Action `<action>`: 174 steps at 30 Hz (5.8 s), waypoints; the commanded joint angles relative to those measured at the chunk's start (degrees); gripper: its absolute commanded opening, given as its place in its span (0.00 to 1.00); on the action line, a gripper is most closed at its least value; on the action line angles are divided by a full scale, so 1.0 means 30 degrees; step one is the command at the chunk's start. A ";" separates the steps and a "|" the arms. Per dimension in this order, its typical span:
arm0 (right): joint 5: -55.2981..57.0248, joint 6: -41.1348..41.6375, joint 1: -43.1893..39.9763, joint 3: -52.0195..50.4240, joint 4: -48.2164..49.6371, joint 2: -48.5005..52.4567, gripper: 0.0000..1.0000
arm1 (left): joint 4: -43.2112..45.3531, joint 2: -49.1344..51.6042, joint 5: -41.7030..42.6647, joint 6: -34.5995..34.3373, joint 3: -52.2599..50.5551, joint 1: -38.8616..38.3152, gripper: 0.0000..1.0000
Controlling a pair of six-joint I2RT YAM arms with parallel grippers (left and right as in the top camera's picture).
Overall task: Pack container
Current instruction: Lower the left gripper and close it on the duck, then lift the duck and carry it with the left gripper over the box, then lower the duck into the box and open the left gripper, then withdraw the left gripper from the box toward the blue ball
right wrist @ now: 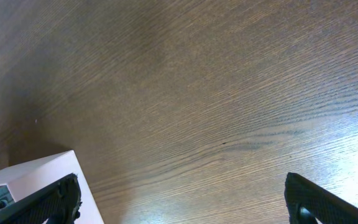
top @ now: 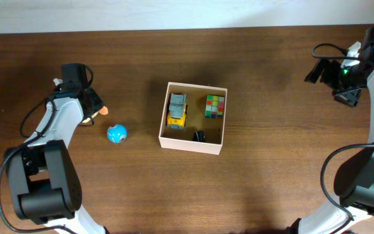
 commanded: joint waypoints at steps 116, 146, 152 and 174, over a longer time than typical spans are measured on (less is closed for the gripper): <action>-0.0240 0.0146 -0.0131 0.0255 0.0000 -0.0372 0.99 | -0.2769 -0.2215 1.1147 2.2185 0.1625 -1.1992 0.02; -0.0240 0.0146 -0.0131 0.0255 0.0000 -0.0372 0.99 | -0.4328 -0.0525 1.1227 2.2185 0.1304 -1.2364 0.84; -0.0240 0.0146 -0.0131 0.0255 0.0000 -0.0372 0.99 | -0.3519 -0.0539 1.1227 2.2178 0.1311 -1.2364 0.91; -0.0240 0.0146 -0.0131 0.0255 0.0000 -0.0372 0.99 | -0.2404 -0.0554 1.0367 2.1799 0.1756 -1.2364 0.99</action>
